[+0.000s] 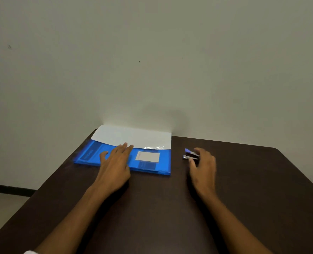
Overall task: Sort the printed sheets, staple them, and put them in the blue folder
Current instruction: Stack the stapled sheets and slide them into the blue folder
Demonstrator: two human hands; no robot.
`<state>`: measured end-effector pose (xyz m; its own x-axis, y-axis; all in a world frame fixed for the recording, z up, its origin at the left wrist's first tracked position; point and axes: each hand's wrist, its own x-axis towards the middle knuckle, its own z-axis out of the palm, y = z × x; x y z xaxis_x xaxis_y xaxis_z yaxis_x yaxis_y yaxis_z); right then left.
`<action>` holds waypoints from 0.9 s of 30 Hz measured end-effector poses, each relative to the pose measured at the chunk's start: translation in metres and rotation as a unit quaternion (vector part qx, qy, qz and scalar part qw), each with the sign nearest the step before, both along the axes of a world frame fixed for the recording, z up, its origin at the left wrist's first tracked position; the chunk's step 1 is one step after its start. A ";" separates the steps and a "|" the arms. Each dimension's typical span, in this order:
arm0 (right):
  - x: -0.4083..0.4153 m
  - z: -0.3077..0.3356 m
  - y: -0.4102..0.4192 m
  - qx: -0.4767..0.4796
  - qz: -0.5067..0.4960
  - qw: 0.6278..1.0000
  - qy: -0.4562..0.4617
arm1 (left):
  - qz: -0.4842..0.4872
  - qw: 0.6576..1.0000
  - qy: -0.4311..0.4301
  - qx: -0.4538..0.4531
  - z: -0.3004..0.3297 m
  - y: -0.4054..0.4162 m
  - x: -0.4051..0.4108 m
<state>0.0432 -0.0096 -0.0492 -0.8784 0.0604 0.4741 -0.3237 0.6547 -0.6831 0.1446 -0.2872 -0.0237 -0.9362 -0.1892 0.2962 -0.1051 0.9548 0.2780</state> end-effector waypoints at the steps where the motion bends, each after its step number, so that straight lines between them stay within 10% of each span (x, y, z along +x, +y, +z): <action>1: -0.009 0.000 0.015 -0.002 -0.028 0.999 -0.018 | -0.014 1.000 0.016 0.005 0.006 0.010 -0.008; 27: -0.020 0.007 0.036 0.007 0.046 0.999 0.017 | -0.150 0.986 0.063 0.023 0.012 0.159 -0.095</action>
<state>0.0233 0.0268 -0.0424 -0.8635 -0.0256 0.5038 -0.4051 0.6302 -0.6624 0.0496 -0.1280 -0.0122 -0.9086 0.0751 0.4109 0.2187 0.9237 0.3146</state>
